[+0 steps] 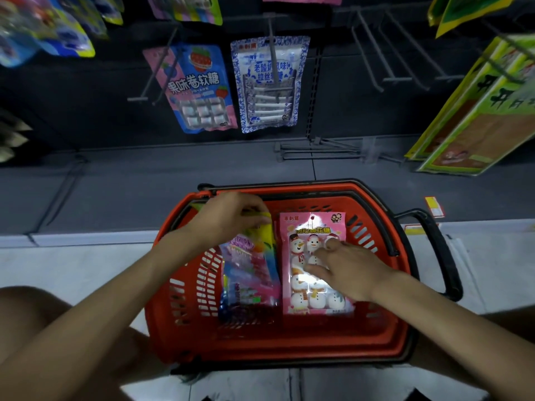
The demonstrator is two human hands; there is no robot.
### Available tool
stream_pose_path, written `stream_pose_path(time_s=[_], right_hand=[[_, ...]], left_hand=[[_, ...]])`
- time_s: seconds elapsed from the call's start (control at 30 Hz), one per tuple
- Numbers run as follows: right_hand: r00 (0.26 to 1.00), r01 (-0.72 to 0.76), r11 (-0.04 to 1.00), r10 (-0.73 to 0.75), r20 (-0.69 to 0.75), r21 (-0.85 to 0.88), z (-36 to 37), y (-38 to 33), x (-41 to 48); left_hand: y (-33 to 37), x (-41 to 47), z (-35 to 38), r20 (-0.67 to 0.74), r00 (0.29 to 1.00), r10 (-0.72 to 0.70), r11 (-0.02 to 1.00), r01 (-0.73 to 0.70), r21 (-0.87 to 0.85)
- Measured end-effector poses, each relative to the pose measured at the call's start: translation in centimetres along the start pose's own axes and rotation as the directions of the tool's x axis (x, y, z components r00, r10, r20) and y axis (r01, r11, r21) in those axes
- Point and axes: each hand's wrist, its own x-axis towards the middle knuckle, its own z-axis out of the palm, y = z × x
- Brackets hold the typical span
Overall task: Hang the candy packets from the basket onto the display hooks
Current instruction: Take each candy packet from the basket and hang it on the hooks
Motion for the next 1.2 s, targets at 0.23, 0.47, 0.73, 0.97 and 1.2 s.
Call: stream_pose_path(time_s=[0.23,0.47,0.73,0.97,1.2], right_hand=[[0.966,0.206,0.894,-0.121,-0.228,0.398,-1.1,-2.9,0.7],[0.896,0.263,0.573,0.152,-0.416,0.776,-2.0,-4.3,1.5],[0.893,0.277,0.284,0.275,-0.355,0.918,-3.6,-2.6,1.0],[0.850,0.397,0.127,0.322,-0.417,0.909,-7.2,-1.9,-0.6],[0.846,0.448,0.131,0.258,-0.467,0.884,-10.1,-3.0,-1.7]], left_hand=[[3.6,-0.6,-4.0,-0.266,0.964,0.021,0.994,-0.048,-0.096],[6.5,-0.7,-5.1,-0.490,0.871,-0.031,0.894,-0.195,-0.403],[4.0,-0.7,-4.8,-0.772,0.546,-0.327,0.846,-0.196,-0.497],[4.8,-1.3,-3.4,-0.094,0.935,-0.342,0.422,0.064,-0.904],[4.5,-2.2,-4.8,-0.165,0.942,-0.292,0.452,-0.016,-0.892]])
